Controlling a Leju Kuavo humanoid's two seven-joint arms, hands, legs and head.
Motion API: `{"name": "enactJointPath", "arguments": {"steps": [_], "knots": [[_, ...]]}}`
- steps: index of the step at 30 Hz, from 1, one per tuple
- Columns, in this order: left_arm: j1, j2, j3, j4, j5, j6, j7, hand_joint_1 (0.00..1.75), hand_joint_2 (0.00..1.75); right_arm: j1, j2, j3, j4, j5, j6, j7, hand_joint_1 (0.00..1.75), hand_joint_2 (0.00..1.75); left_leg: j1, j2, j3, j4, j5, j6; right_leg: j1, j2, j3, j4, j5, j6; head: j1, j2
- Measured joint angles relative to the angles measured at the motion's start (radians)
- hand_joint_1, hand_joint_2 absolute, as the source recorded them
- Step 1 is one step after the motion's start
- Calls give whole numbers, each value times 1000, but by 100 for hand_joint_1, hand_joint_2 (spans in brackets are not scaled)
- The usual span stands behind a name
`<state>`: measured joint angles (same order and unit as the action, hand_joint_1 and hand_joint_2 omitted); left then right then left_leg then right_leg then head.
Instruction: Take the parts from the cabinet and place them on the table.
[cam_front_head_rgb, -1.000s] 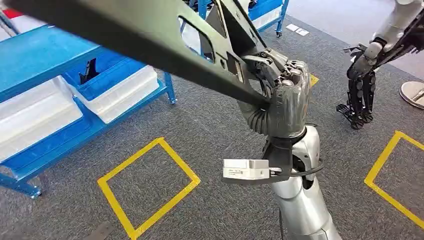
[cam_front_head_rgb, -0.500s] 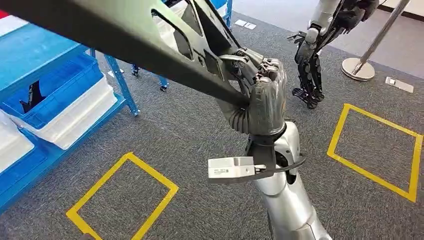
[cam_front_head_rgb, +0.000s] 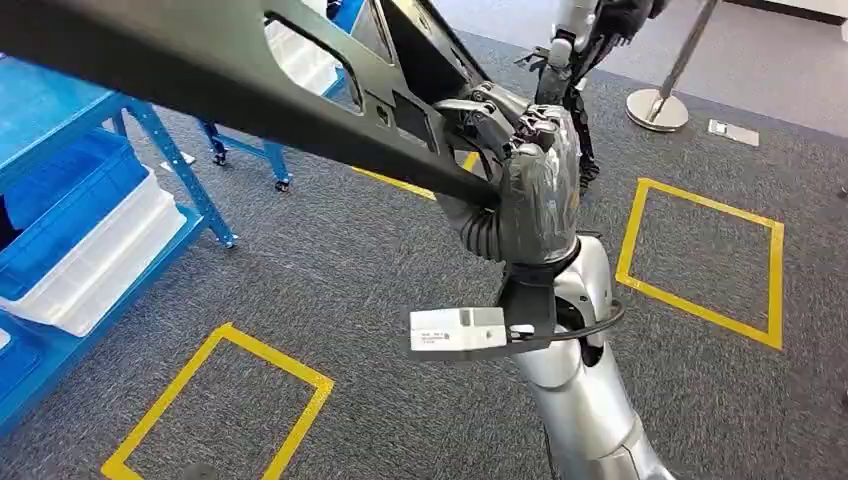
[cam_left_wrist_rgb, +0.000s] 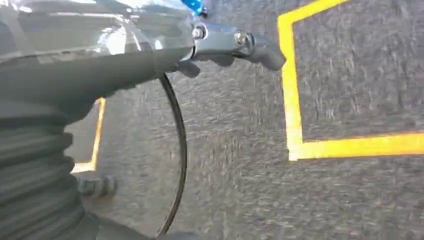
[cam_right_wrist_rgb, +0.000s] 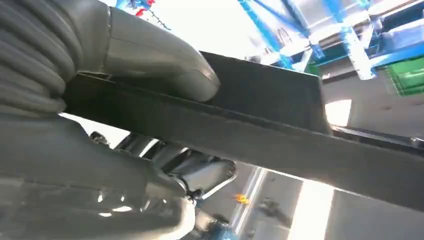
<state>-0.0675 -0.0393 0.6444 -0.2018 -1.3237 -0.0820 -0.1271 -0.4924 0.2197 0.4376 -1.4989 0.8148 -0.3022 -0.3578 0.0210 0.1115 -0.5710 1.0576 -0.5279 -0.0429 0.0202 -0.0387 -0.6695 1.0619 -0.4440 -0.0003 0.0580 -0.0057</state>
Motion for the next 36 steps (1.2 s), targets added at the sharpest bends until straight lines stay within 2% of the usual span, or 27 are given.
{"name": "enactJointPath", "arguments": {"steps": [1,2,3,4,5,7,8,10,11,12,16,17,18,19,21,22,23,24,26,27,28,29,31,32,33,34,36], "knots": [[-1,-6,-5,1,-9,-3,6,0,175,-3,0,0,2,4,5,4,175,175,1,10,8,-4,-2,-7,0,11,3,-7,2,-8,0,0],[-1,-13,-10,1,-15,-9,9,0,175,-3,3,1,4,9,8,6,175,175,6,-22,9,4,-12,-11,-14,18,13,-14,6,-14,-4,0],[0,-22,-14,3,-16,-12,9,0,175,-9,4,2,7,12,10,10,175,175,6,-66,-3,33,-30,-9,-14,27,17,-16,4,-17,-8,0],[1,-28,-16,3,-17,-13,13,0,175,-13,8,6,11,18,11,13,175,175,7,-93,-35,100,-66,-8,-15,33,19,-16,3,-28,-16,0],[4,-33,-17,5,-21,-14,19,0,175,-13,11,9,16,24,13,18,175,175,3,-104,-78,184,-101,-9,-15,46,22,-16,2,-30,-26,0],[5,-42,-18,8,-27,-14,29,0,175,-11,11,13,30,34,14,24,175,175,0,-109,-148,305,-127,-10,-14,74,23,-15,1,-31,-32,0],[4,-49,-19,8,-32,-15,32,0,175,-11,11,13,34,40,16,26,175,175,1,-109,-151,296,-106,-9,-14,87,25,-15,1,-31,-33,0],[-3,-57,-28,8,-37,-16,44,0,175,-10,11,13,40,46,16,27,175,175,6,-114,-99,161,-17,-9,-16,115,29,-13,0,-29,-36,0],[-7,-61,-33,8,-41,-16,48,0,175,-10,11,13,40,48,16,30,175,175,13,-138,-59,69,30,-11,-18,128,30,-10,-3,-24,-36,0],[-9,-66,-34,8,-44,-15,57,0,175,-11,11,13,41,52,18,33,175,175,21,-194,-41,30,23,-13,-17,137,25,-4,-5,-18,-37,0],[-20,-82,-38,7,-56,-12,85,0,175,-3,3,7,42,58,39,42,175,175,8,-161,-38,19,26,5,-23,180,13,-6,3,1,-34,0],[-28,-89,-40,7,-56,-12,86,0,175,-2,1,0,42,54,46,37,175,175,14,-147,-36,14,30,15,-22,158,9,-1,-1,2,-35,0],[-33,-89,-40,6,-54,-11,84,0,175,-5,0,-5,42,47,51,28,175,175,13,-138,-34,13,30,21,-14,105,0,22,-17,7,-22,0],[-35,-89,-40,5,-49,-11,81,0,175,-8,1,-5,43,42,53,18,175,175,10,-125,-33,13,27,27,-15,77,-30,79,-49,9,-11,0],[-36,-89,-40,3,-46,-11,69,0,175,-6,8,-4,50,39,64,7,175,175,7,-93,-30,13,23,33,-21,60,-107,228,-108,12,-6,0],[-39,-92,-40,2,-44,-11,64,0,175,-5,11,-2,59,39,69,1,175,175,6,-78,-29,13,21,35,-24,57,-138,283,-120,13,-4,0],[-46,-95,-40,0,-44,-9,65,0,175,-1,13,-2,70,39,70,-3,175,175,6,-65,-26,13,18,36,-27,54,-145,286,-105,15,-3,0],[-52,-96,-40,-2,-44,-5,71,0,175,2,18,-2,78,37,70,-9,175,175,6,-53,-23,13,15,35,-29,51,-126,244,-72,15,1,0],[-56,-96,-40,-4,-44,-2,76,0,175,4,29,-2,87,26,68,-23,175,175,6,-31,-12,13,6,30,-29,24,-45,82,11,13,11,0],[-56,-93,-40,-5,-44,0,79,0,175,5,38,-1,90,17,66,-34,175,175,6,-21,-6,12,1,23,-25,-18,-13,14,18,12,16,0],[-55,-88,-40,-5,-44,1,79,0,175,4,47,-1,94,10,65,-39,175,175,-2,-13,-7,13,-4,16,-3,-34,-4,1,8,8,18,0],[-52,-79,-40,-5,-45,3,81,0,175,6,55,-1,97,7,66,-45,175,175,0,-4,-4,10,-4,13,-8,-23,-6,3,7,6,14,0],[-50,-73,-40,-5,-47,8,88,0,175,12,66,-2,102,2,70,-53,175,175,1,18,8,1,-7,3,2,-2,-7,1,4,-1,3,0],[-50,-72,-39,-8,-45,13,92,0,175,11,73,-2,103,-3,73,-59,175,175,3,29,11,-3,-11,-5,-5,9,3,-6,7,-10,3,0],[-49,-66,-38,-10,-40,20,99,0,175,14,89,-1,102,-8,76,-64,175,175,9,-16,17,14,-26,-6,-11,19,9,-12,7,-15,-2,0],[-47,-64,-38,-10,-36,24,100,0,175,12,100,2,103,-17,80,-67,175,175,9,-64,-6,67,-54,-4,-14,25,13,-12,5,-23,-5,0],[-32,-54,-32,-10,-26,29,108,0,175,20,115,11,106,-29,86,-73,175,175,7,-103,-87,227,-118,-5,-15,52,18,-13,2,-33,-26,0]]}}
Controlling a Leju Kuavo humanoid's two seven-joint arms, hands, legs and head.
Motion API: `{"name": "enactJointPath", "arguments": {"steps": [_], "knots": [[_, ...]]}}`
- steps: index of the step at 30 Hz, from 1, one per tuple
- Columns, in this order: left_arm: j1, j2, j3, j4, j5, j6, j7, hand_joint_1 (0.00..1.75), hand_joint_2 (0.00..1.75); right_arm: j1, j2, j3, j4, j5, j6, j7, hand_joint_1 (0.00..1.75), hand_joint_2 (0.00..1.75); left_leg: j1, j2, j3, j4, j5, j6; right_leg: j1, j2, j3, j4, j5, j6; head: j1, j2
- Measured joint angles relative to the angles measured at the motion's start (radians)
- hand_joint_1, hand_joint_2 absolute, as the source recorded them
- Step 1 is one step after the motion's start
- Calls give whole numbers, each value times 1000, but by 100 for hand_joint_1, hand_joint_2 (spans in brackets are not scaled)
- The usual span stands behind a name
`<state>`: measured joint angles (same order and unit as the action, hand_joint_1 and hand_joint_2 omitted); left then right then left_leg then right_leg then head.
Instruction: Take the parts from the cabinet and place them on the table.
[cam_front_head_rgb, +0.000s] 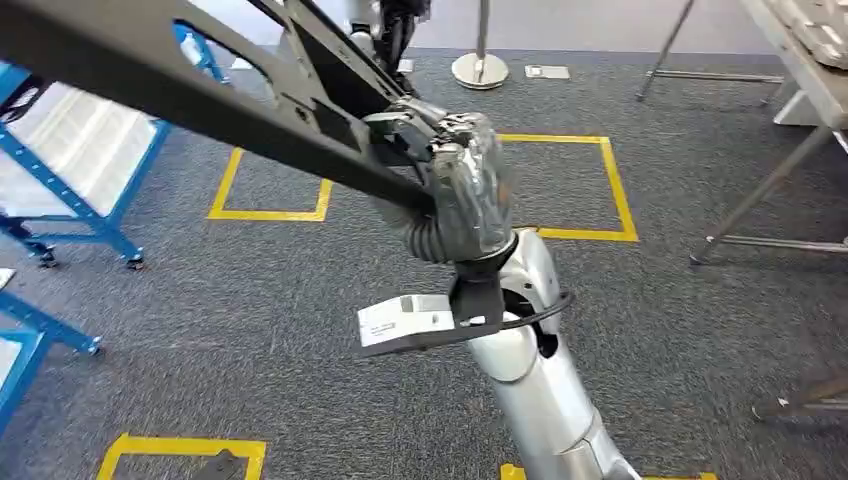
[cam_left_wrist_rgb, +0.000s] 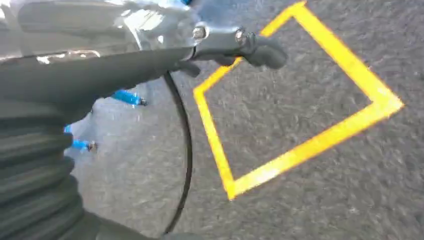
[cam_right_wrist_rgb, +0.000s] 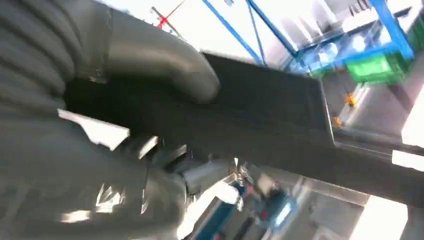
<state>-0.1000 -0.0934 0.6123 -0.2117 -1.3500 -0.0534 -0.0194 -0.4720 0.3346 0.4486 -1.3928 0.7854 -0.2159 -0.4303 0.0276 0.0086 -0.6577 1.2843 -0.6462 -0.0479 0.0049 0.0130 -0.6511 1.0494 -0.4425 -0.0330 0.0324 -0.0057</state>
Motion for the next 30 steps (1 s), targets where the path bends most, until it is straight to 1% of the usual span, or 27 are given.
{"name": "enactJointPath", "arguments": {"steps": [1,2,3,4,5,6,7,8,10,11,12,13,14,16,17,18,19,20,21,22,23,24,26,27,28,29,30], "knots": [[8,5,4,0,5,0,2,0,175,5,2,3,1,-5,3,0,175,175,-2,-6,-35,58,-13,0,0,15,1,1,-1,-1,-2,0],[14,8,8,0,6,0,5,0,175,10,6,5,3,-8,8,-3,175,175,-2,-7,-53,74,-4,-1,0,30,3,1,-1,-1,-5,0],[17,11,12,0,7,1,4,0,175,14,8,6,5,-13,10,-4,175,175,-1,-7,-49,43,29,-1,0,45,5,1,-2,-1,-6,0],[17,11,15,0,7,2,4,0,175,14,11,9,5,-16,12,-6,175,175,2,-8,-25,-28,77,-1,-2,60,7,3,-3,0,-8,0],[17,14,19,0,7,3,5,0,175,14,15,13,5,-18,13,-9,175,175,8,-20,11,-121,129,-4,-5,74,8,7,-6,5,-8,0],[18,15,22,0,8,3,5,0,175,15,19,17,6,-23,14,-13,175,175,18,-66,40,-196,153,-8,-7,86,6,15,-11,13,-9,0],[20,15,25,1,11,3,5,0,175,15,19,19,6,-27,15,-14,175,175,20,-110,44,-201,139,-16,-1,98,-5,24,-14,20,-13,0],[20,18,27,0,14,3,3,0,175,18,23,21,6,-33,16,-18,175,175,19,-91,41,-199,142,-11,-5,109,-8,25,-12,22,-14,0],[22,21,35,-2,19,6,-11,0,175,22,23,21,6,-43,15,-20,175,175,9,-71,43,-198,143,0,-9,127,-9,16,-5,31,-11,0],[19,21,39,-5,20,8,-18,0,175,24,23,21,6,-48,14,-21,175,175,12,-59,43,-202,146,7,-9,135,-13,17,-5,33,-11,0],[14,23,44,-8,20,10,-26,0,175,26,23,21,6,-51,14,-22,175,175,13,-44,47,-206,147,13,-6,97,-15,27,-13,34,-10,0],[13,25,45,-9,19,13,-34,0,175,25,23,21,6,-52,13,-23,175,175,12,-34,49,-208,147,16,-1,46,-35,65,-38,38,5,0],[13,25,46,-9,16,13,-38,0,175,26,23,22,6,-55,13,-24,175,175,8,-19,50,-208,145,22,-2,23,-70,133,-73,39,11,0],[13,25,48,-9,17,12,-45,0,175,31,22,26,6,-58,13,-27,175,175,4,12,51,-208,142,26,-6,7,-144,273,-124,40,14,0],[11,25,51,-9,24,10,-50,0,175,36,21,27,6,-59,13,-27,175,175,3,27,52,-207,140,28,-7,4,-165,304,-125,40,16,0],[8,25,55,-9,40,1,-61,0,175,41,19,27,7,-63,13,-30,175,175,2,42,54,-207,137,30,-7,2,-159,288,-103,39,18,0],[6,25,62,-9,57,-13,-79,0,175,41,19,29,8,-69,13,-31,175,175,1,55,57,-207,134,29,-7,-2,-134,235,-68,38,22,0],[4,23,71,-8,70,-23,-95,0,175,41,20,30,9,-73,13,-33,175,175,0,67,62,-208,130,29,-6,-14,-95,157,-27,36,26,0],[3,21,79,-8,82,-34,-117,0,175,40,20,31,9,-76,11,-35,175,175,-1,79,69,-208,125,27,-3,-39,-48,69,12,31,28,0],[4,20,85,-8,92,-40,-140,0,175,40,19,32,10,-80,7,-38,175,175,-4,89,72,-208,120,20,15,-89,-26,32,-2,28,31,0],[4,21,93,-8,101,-43,-164,0,175,38,21,36,11,-82,5,-39,175,175,-8,96,72,-208,117,15,20,-87,-26,21,-2,25,32,0],[2,20,101,-8,108,-45,-182,0,175,41,20,36,13,-82,-1,-39,175,175,-9,108,77,-212,116,13,21,-76,-27,20,-3,24,29,0],[-10,18,109,-8,120,-47,-215,0,175,41,16,35,14,-83,-8,-37,175,175,-9,129,88,-218,113,3,25,-56,-27,15,-4,17,24,0],[-17,15,114,-9,128,-51,-231,0,175,43,16,35,14,-82,-10,-37,175,175,-2,114,92,-213,102,-3,8,-43,-12,6,-1,12,24,0],[-22,13,121,-9,141,-58,-258,0,175,40,15,35,13,-82,-16,-34,175,175,-1,55,84,-184,85,-1,8,-34,-7,3,-3,7,19,0],[-23,13,127,-9,157,-66,-283,0,175,40,15,36,13,-81,-20,-32,175,175,-2,23,56,-122,54,-1,7,-25,-4,3,-3,0,12,0],[-22,13,135,-9,173,-82,-301,0,175,42,15,36,13,-80,-24,-30,175,175,-3,5,17,-44,21,-2,6,-13,0,3,-5,-3,2,0]]}}
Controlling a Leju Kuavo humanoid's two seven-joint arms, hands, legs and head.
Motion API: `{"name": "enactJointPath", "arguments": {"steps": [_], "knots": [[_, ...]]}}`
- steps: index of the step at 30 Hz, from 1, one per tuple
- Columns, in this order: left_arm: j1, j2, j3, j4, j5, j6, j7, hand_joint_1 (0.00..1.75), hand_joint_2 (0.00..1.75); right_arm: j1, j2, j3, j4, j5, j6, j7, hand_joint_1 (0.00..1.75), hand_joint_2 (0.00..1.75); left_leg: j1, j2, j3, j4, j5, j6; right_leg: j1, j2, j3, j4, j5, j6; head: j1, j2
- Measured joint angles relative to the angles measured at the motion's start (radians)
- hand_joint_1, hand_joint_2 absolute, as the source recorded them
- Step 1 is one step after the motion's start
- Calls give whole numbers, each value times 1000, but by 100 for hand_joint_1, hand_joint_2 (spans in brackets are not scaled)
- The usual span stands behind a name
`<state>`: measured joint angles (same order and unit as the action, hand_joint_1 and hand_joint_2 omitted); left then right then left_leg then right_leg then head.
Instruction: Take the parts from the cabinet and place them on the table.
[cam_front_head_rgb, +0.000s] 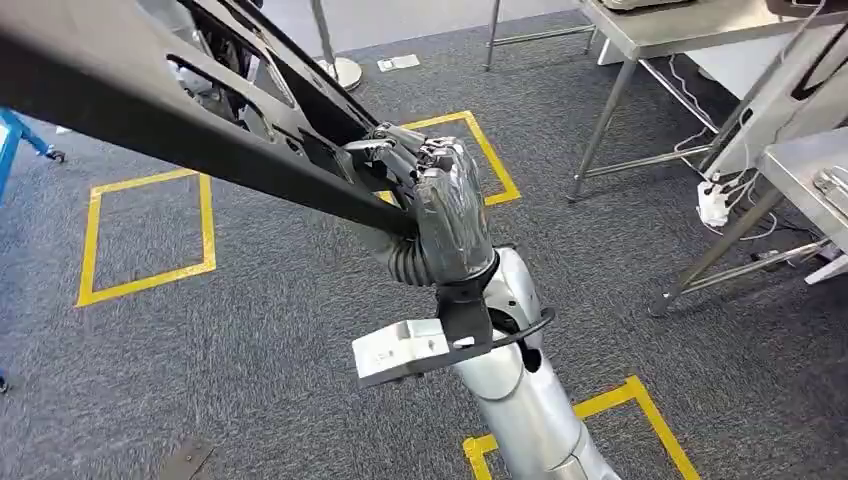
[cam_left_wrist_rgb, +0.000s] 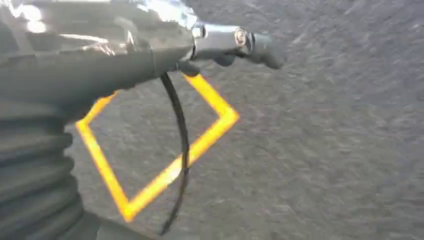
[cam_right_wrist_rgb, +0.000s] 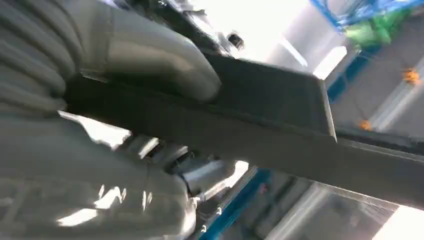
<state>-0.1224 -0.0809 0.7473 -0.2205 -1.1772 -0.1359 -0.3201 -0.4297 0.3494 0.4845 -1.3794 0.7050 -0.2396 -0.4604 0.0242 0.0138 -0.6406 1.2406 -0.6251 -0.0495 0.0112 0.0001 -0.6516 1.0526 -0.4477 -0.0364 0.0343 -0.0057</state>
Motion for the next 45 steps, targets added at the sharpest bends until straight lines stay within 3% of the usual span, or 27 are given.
{"name": "enactJointPath", "arguments": {"steps": [2,3,5,6,7,8,11,12,14,16,18,19,21,22,23,27,29,30,32,33,34,36,37,38,42,44,45], "knots": [[2,1,22,0,28,-36,-47,0,175,0,-7,0,2,3,-2,8,175,175,-1,-11,-72,122,-29,0,0,31,3,1,-2,-2,-9,0],[1,1,28,1,34,-50,-76,0,175,0,-11,0,3,5,-4,11,175,175,0,-11,-80,115,-7,-1,-1,49,5,1,-2,-2,-9,0],[-1,1,34,1,39,-63,-124,0,175,0,-16,0,4,7,-12,14,175,175,7,-19,-34,-14,85,-4,-5,79,10,5,-5,3,-10,0],[-3,1,37,1,40,-66,-141,0,175,0,-19,0,4,9,-16,17,175,175,13,-37,0,-100,130,-6,-9,93,12,10,-9,8,-11,0],[-3,1,38,1,40,-71,-157,0,175,0,-20,0,4,10,-19,18,175,175,22,-85,20,-140,128,-13,-10,104,7,14,-13,16,-11,0],[-3,0,37,2,40,-75,-175,0,175,-2,-22,0,4,12,-22,19,175,175,21,-99,21,-157,125,-12,-7,118,-1,26,-15,20,-17,0],[-8,0,38,2,48,-91,-202,0,175,0,-31,0,4,21,-24,30,175,175,11,-68,23,-156,127,2,-13,146,-6,12,-5,32,-14,0],[-12,-3,39,2,55,-91,-201,0,175,0,-35,0,4,23,-26,32,175,175,17,-53,25,-162,130,11,-13,139,-9,16,-8,33,-14,0],[-16,-3,42,2,71,-83,-202,0,175,-5,-39,0,4,29,-32,37,175,175,13,-32,29,-165,128,19,-5,44,-42,83,-52,40,5,0],[-16,-3,44,2,83,-83,-202,0,175,-5,-41,0,4,30,-36,40,175,175,10,-2,31,-164,124,26,-8,18,-126,244,-120,42,8,0],[-19,-3,48,2,87,-83,-208,0,175,-2,-48,0,5,36,-37,44,175,175,9,27,34,-164,119,29,-11,14,-174,317,-127,44,14,0],[-21,-3,49,2,88,-80,-217,0,175,-1,-51,0,5,41,-39,48,175,175,8,40,38,-164,115,29,-11,11,-160,286,-97,44,16,0],[-27,-8,50,2,88,-72,-228,0,175,-1,-54,0,5,47,-42,53,175,175,8,64,52,-165,105,27,-10,-7,-77,116,-3,40,23,0],[-28,-10,50,2,89,-74,-229,0,175,-1,-55,0,5,49,-43,53,175,175,6,72,59,-166,99,23,-3,-59,-37,33,24,33,29,0],[-29,-11,50,2,96,-84,-233,0,175,-2,-56,0,5,51,-44,56,175,175,-3,82,59,-164,94,14,19,-93,-26,19,7,30,32,0],[-33,-18,58,2,127,-140,-237,0,175,-2,-61,-2,16,60,-44,64,175,175,-6,125,84,-181,85,-2,10,-45,-24,7,4,20,27,0],[-34,-18,58,3,135,-164,-253,0,175,-9,-60,-2,23,66,-46,64,175,175,1,29,60,-124,52,-3,-2,-25,-12,2,3,11,16,0],[-29,-17,59,3,136,-174,-265,0,175,-11,-59,-1,28,69,-47,65,175,175,2,4,21,-45,16,-3,-3,-13,-9,2,2,5,5,0],[-20,-16,63,3,147,-206,-294,0,175,-9,-61,-1,39,76,-52,72,175,175,-2,-11,-66,105,-29,-4,-3,14,-3,2,-2,0,-9,0],[-18,-16,66,4,152,-215,-306,0,175,-9,-61,-2,45,78,-53,75,175,175,-2,-11,-92,134,-21,-5,-3,29,0,2,-3,0,-10,0],[-18,-16,66,5,154,-215,-325,0,175,-9,-62,-1,50,86,-55,82,175,175,-1,-11,-91,107,13,-5,-4,43,4,3,-4,0,-10,0],[-20,-17,66,5,154,-197,-357,0,175,-9,-64,-2,53,95,-60,93,175,175,5,-17,-35,-47,112,-6,-7,70,12,5,-9,7,-12,0],[-21,-17,65,5,162,-193,-367,0,175,-8,-65,-2,54,100,-62,98,175,175,12,-44,-1,-133,153,-8,-10,81,12,10,-14,14,-13,0],[-21,-20,61,5,174,-194,-374,0,175,-9,-68,-3,54,106,-66,103,175,175,16,-85,9,-157,136,-12,-4,89,5,17,-18,21,-15,0],[-26,-30,40,5,206,-179,-340,0,175,-5,-77,-3,54,116,-69,109,175,175,13,-56,10,-163,140,10,-12,118,-2,10,-12,33,-15,0],[-30,-33,39,5,215,-178,-281,0,175,-10,-80,-3,54,115,-67,102,175,175,14,-39,13,-165,139,19,-5,53,-19,49,-41,39,0,0],[-28,-33,40,5,220,-178,-255,0,175,-14,-80,-2,55,113,-66,95,175,175,13,-29,14,-165,137,23,-7,34,-52,114,-76,43,8,0]]}}
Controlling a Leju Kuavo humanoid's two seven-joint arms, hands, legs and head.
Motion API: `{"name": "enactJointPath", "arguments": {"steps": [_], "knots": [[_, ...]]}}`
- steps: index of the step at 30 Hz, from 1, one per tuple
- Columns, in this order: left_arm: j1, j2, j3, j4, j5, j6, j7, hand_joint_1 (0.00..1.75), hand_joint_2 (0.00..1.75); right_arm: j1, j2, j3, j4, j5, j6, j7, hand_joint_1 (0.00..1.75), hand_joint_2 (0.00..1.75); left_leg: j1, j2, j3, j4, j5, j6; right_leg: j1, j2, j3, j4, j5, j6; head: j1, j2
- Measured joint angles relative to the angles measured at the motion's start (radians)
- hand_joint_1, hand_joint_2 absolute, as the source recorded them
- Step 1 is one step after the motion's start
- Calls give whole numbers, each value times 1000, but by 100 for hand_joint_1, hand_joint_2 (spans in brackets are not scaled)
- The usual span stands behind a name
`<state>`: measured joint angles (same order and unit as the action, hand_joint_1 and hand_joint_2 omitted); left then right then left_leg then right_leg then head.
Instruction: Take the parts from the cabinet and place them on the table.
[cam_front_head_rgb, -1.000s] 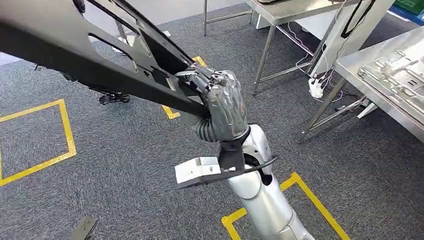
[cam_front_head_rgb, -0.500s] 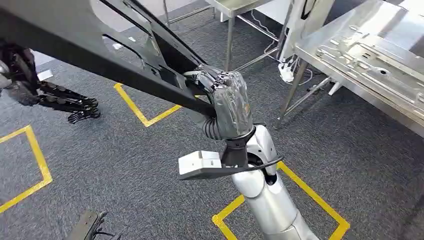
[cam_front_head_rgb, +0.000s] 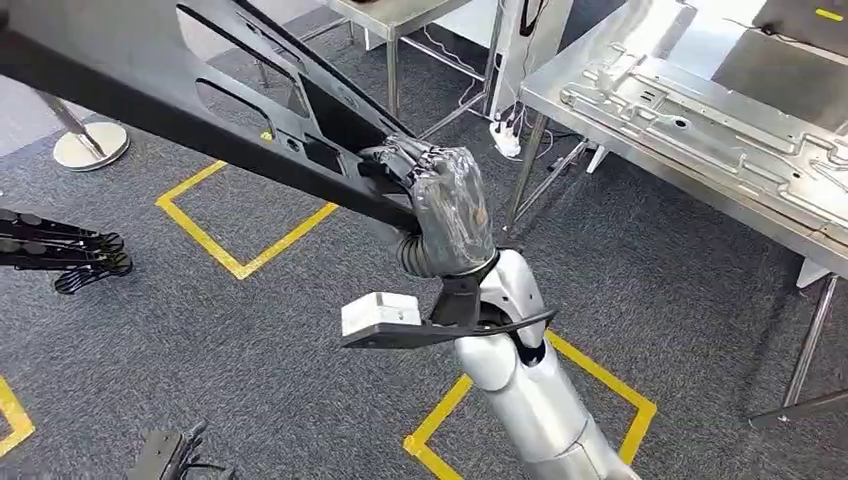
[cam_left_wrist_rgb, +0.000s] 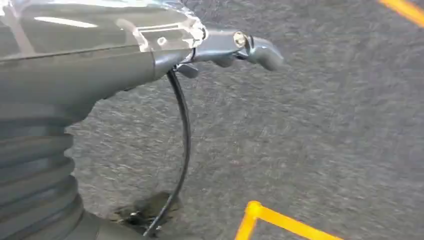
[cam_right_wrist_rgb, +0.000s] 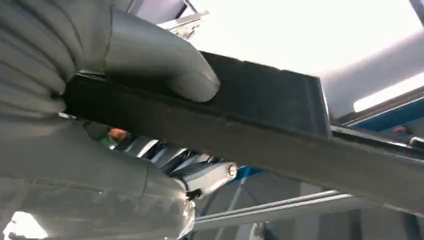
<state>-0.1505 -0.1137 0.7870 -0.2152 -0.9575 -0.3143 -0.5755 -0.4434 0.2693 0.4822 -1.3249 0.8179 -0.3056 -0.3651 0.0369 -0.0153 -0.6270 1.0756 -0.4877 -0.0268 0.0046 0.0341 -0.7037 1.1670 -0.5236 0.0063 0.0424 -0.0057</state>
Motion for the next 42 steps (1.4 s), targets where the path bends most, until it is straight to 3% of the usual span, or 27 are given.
{"name": "enactJointPath", "arguments": {"steps": [2,3,5,7,8,9,12,13,14,15,17,18,19,20,22,23,24,27,28,30,32,33,34,36,38,39,42], "knots": [[5,2,1,1,9,-8,45,0,175,0,0,0,4,-8,0,-8,175,175,-1,24,1,0,-3,4,-4,-15,-80,151,-57,3,3,0],[6,2,1,1,13,-14,61,0,175,0,-1,0,9,-10,0,-12,175,175,-1,35,2,1,-6,5,-7,-18,-106,190,-58,4,5,0],[6,2,1,2,20,-31,78,0,175,-2,-1,0,14,-17,0,-16,175,175,-1,52,8,0,-12,5,-8,-23,-82,125,1,4,13,0],[6,2,1,2,22,-42,86,0,175,-8,0,1,14,-21,0,-21,175,175,-1,67,23,0,-22,0,-7,-49,6,-54,95,-1,21,0],[6,2,1,2,23,-45,89,0,175,-12,0,1,14,-22,0,-23,175,175,-2,73,28,-4,-25,-4,4,-92,24,-89,82,-2,24,0],[6,3,1,3,24,-51,96,0,175,-17,3,2,16,-28,0,-26,175,175,-12,79,28,-2,-29,-10,15,-92,30,-108,79,-6,28,0],[5,6,1,4,27,-66,104,0,175,-18,5,2,20,-41,2,-32,175,175,-13,107,42,-17,-30,-24,14,-66,27,-107,77,-14,19,0],[2,6,2,4,30,-70,104,0,175,-19,9,3,21,-43,3,-35,175,175,-8,95,45,-14,-38,-31,0,-58,38,-115,80,-20,18,0],[-1,7,0,4,34,-70,101,0,175,-23,13,3,22,-46,3,-36,175,175,-7,61,38,8,-50,-30,1,-50,42,-116,78,-23,12,0],[-2,7,0,4,36,-68,98,0,175,-26,17,4,24,-48,3,-38,175,175,-8,37,9,70,-81,-29,0,-45,46,-116,75,-32,3,0],[0,13,0,4,37,-78,96,0,175,-25,20,6,28,-54,3,-39,175,175,-13,21,-72,226,-143,-30,0,-27,52,-116,72,-38,-14,0],[1,16,0,5,37,-89,96,0,175,-24,20,6,32,-55,6,-40,175,175,-14,19,-104,278,-148,-30,2,-17,55,-116,71,-39,-16,0],[1,18,0,5,39,-93,95,0,175,-24,20,7,35,-56,9,-41,175,175,-14,19,-113,280,-132,-30,2,-6,57,-116,70,-40,-17,0],[1,20,0,5,44,-95,93,0,175,-24,20,10,38,-58,10,-43,175,175,-13,19,-99,233,-94,-29,1,5,60,-115,69,-40,-18,0],[0,26,1,5,53,-88,95,0,175,-24,23,12,42,-61,10,-45,175,175,-8,10,-29,66,0,-30,-1,27,66,-113,65,-34,-20,0],[-1,27,1,5,52,-78,100,0,175,-24,24,12,43,-64,9,-45,175,175,-3,-20,-2,11,5,-30,-2,34,66,-110,61,-28,-21,0],[-1,27,1,5,51,-71,103,0,175,-26,24,12,43,-66,8,-45,175,175,-5,-37,1,-8,-3,-30,5,43,57,-102,59,-24,-24,0],[3,27,1,6,43,-55,117,0,175,-23,22,12,48,-71,5,-45,175,175,-12,-24,-1,-3,0,-18,-2,57,55,-110,66,-15,-22,0],[3,26,1,6,41,-49,121,0,175,-22,21,12,49,-72,3,-44,175,175,-1,-15,0,-8,4,-10,-2,61,52,-108,63,-13,-22,0],[4,23,1,6,39,-43,123,0,175,-24,20,13,49,-73,1,-46,175,175,-2,-1,3,-9,2,-2,2,3,25,-48,21,-3,-2,0],[9,23,1,6,35,-39,131,0,175,-22,20,13,51,-74,0,-47,175,175,-3,16,4,-8,0,2,-3,-15,-53,101,-43,1,5,0],[10,23,1,6,34,-34,136,0,175,-21,19,13,53,-74,0,-47,175,175,-3,26,4,-8,-2,4,-6,-17,-89,164,-57,3,6,0],[10,23,1,6,34,-31,141,0,175,-21,17,13,58,-74,0,-47,175,175,-3,35,5,-8,-3,4,-7,-18,-105,183,-51,5,9,0],[7,22,0,6,34,-27,147,0,175,-22,17,13,61,-74,0,-48,175,175,-3,50,12,-8,-9,4,-8,-23,-63,84,24,3,17,0],[5,16,-1,6,32,-27,153,0,175,-26,17,13,61,-74,0,-49,175,175,-3,63,26,-9,-18,-1,-4,-55,23,-85,101,-3,25,0],[4,16,-1,6,30,-25,154,0,175,-30,17,13,62,-74,-1,-51,175,175,-10,68,26,-9,-23,-8,10,-80,35,-104,81,-4,28,0],[2,15,-2,6,23,-19,161,0,175,-33,18,12,63,-74,-1,-51,175,175,-12,91,36,-19,-25,-19,14,-58,33,-110,77,-12,22,0]]}}
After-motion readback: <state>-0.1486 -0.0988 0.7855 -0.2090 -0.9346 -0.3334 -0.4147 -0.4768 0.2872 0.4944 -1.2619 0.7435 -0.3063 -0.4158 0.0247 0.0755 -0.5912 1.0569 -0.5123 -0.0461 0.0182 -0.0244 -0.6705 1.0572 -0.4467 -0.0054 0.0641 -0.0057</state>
